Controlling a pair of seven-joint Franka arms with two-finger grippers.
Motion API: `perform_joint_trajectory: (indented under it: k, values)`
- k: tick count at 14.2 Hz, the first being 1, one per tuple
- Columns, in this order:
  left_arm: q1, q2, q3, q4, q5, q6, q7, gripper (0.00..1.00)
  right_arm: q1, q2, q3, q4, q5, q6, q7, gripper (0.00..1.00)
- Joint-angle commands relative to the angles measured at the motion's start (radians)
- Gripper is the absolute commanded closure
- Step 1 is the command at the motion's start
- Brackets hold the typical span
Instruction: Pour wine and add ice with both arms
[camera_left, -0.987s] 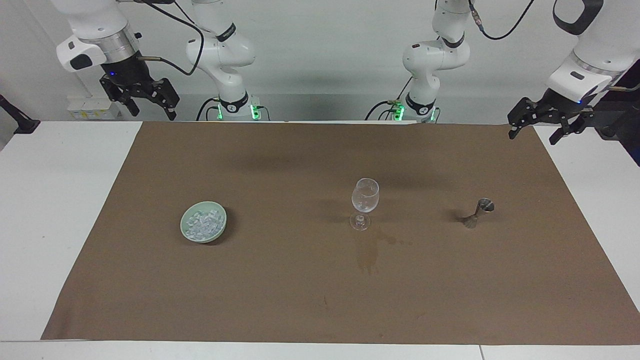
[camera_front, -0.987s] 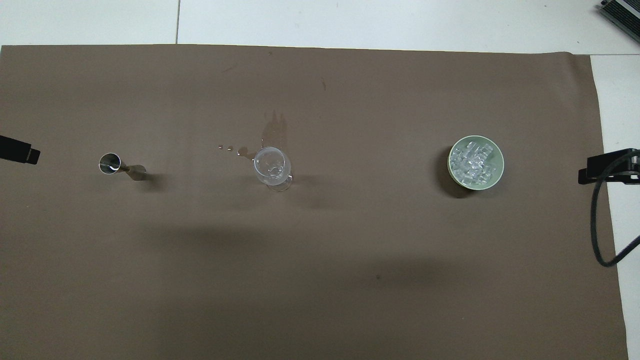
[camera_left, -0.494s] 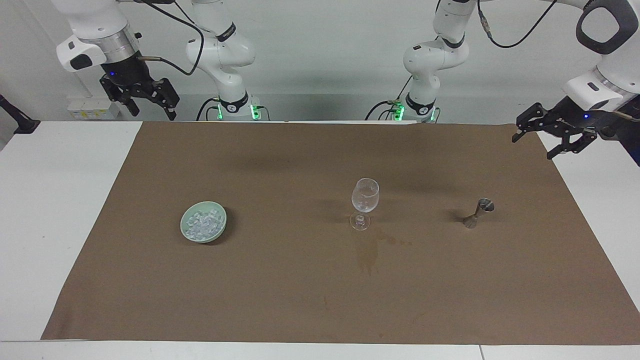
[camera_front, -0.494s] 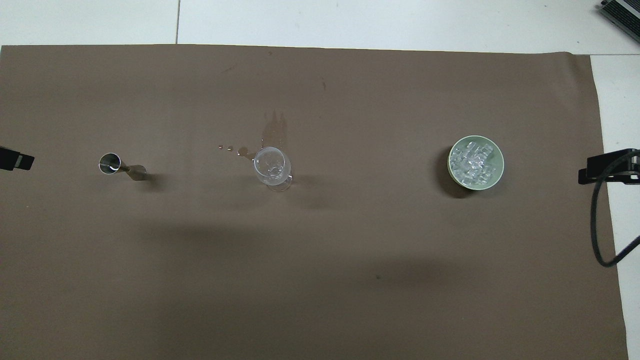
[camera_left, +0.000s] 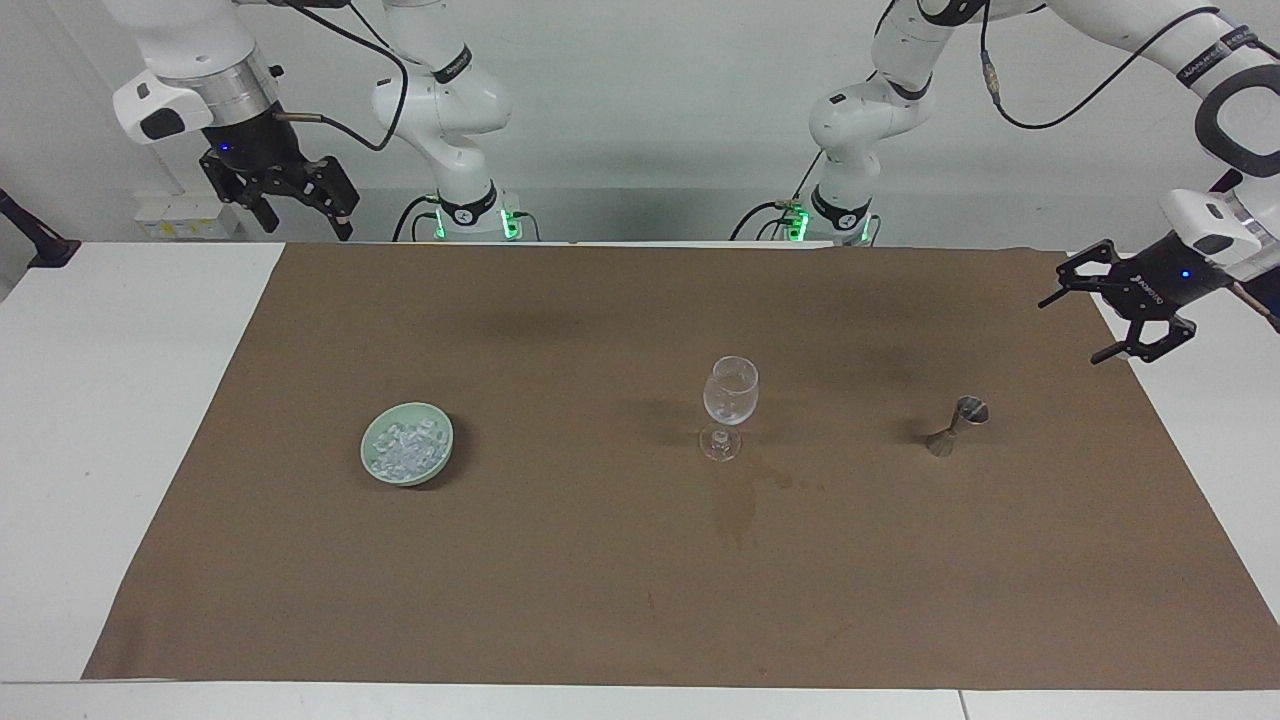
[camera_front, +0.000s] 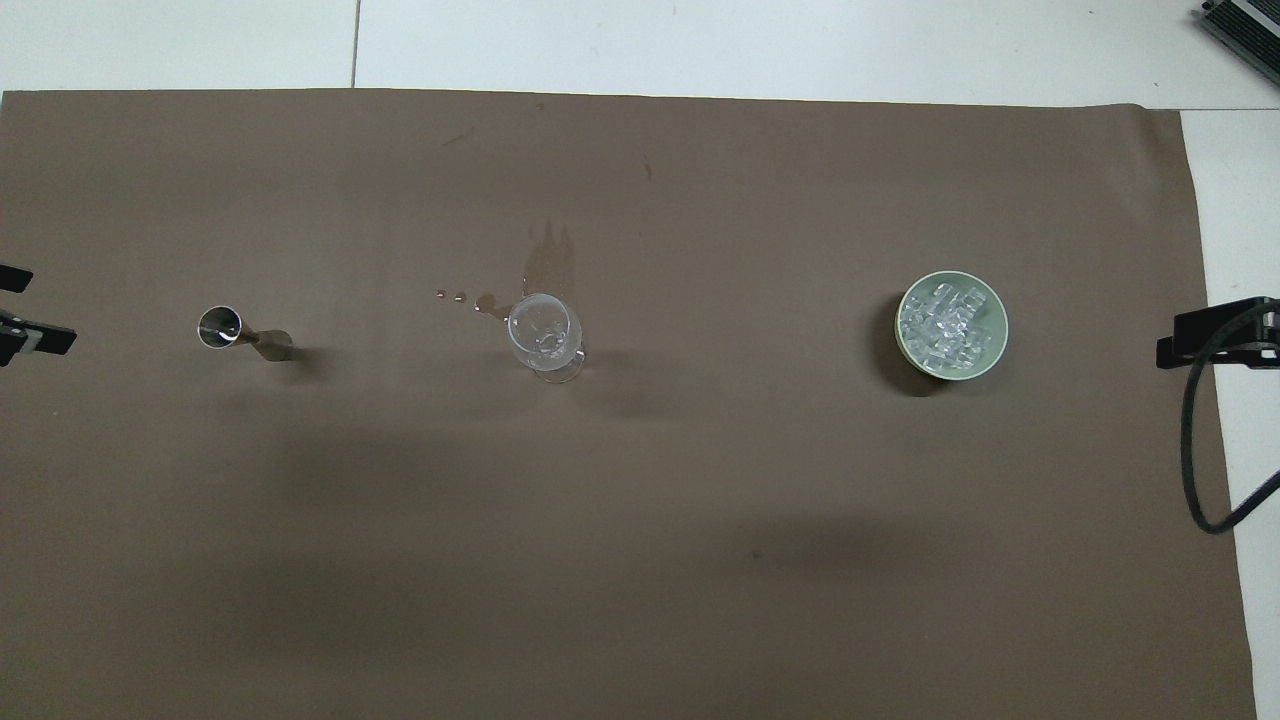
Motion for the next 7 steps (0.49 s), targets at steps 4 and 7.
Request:
perform_joint_trajectory:
  k: [4, 7]
  values:
    - [0.118, 0.114, -0.010, -0.062, -0.207, -0.005, 0.440, 0.00, -0.004, -0.017, -0.002, -0.019, 0.020, 0.001, -0.016, 0.00]
    - [0.162, 0.190, -0.010, -0.079, -0.312, -0.031, 0.619, 0.00, -0.004, -0.017, -0.002, -0.019, 0.020, 0.001, -0.016, 0.00]
